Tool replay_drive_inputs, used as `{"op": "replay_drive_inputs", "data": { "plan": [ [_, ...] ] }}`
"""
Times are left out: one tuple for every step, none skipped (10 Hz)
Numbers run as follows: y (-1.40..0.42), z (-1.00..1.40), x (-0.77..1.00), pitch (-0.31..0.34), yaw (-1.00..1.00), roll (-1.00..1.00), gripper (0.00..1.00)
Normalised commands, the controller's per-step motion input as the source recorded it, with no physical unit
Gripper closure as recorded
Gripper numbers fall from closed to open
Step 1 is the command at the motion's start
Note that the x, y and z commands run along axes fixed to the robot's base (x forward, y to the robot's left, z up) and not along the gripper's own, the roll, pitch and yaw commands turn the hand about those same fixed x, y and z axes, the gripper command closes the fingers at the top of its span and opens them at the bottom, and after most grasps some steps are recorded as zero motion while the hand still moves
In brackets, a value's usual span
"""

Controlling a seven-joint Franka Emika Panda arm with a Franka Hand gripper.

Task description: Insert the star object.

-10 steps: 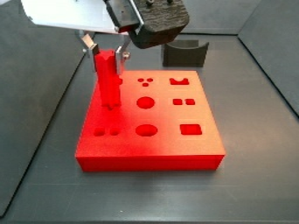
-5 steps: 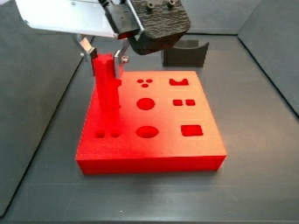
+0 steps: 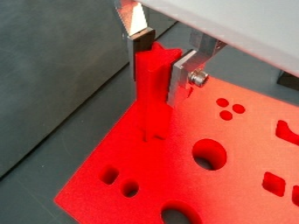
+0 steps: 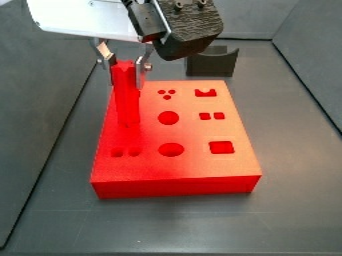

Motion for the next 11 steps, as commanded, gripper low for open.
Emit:
{"op": "replay_drive_inputs", "data": {
  "plan": [
    [-0.17, -0.32, 0.14, 0.067, -0.43, 0.09, 1.0],
    [-0.07, -0.25, 0.21, 0.057, -0.67, 0.05, 1.0],
    [0.0, -0.15, 0.08, 0.003, -0.44, 0.0, 1.0],
    [0.07, -0.45, 0.13, 0.0, -0.33, 0.0, 1.0],
    [0.05, -0.94, 0.06, -0.08, -0.31, 0.03, 1.0],
    [0.04, -0.99, 0.05, -0.083, -0.3, 0.02, 1.0],
    [0.01, -0.98, 0.0, -0.099, -0.27, 0.01, 1.0],
    [0.0, -0.85, -0.05, -0.107, -0.21, 0.05, 1.0],
    [0.0, -0.02, 0.0, 0.024, -0.08, 0.05, 1.0],
    [-0.01, -0.04, 0.03, 0.0, 0.0, 0.0, 1.0],
    [0.0, -0.46, -0.08, -0.296, 0.0, -0.19, 1.0]
  ]
}}
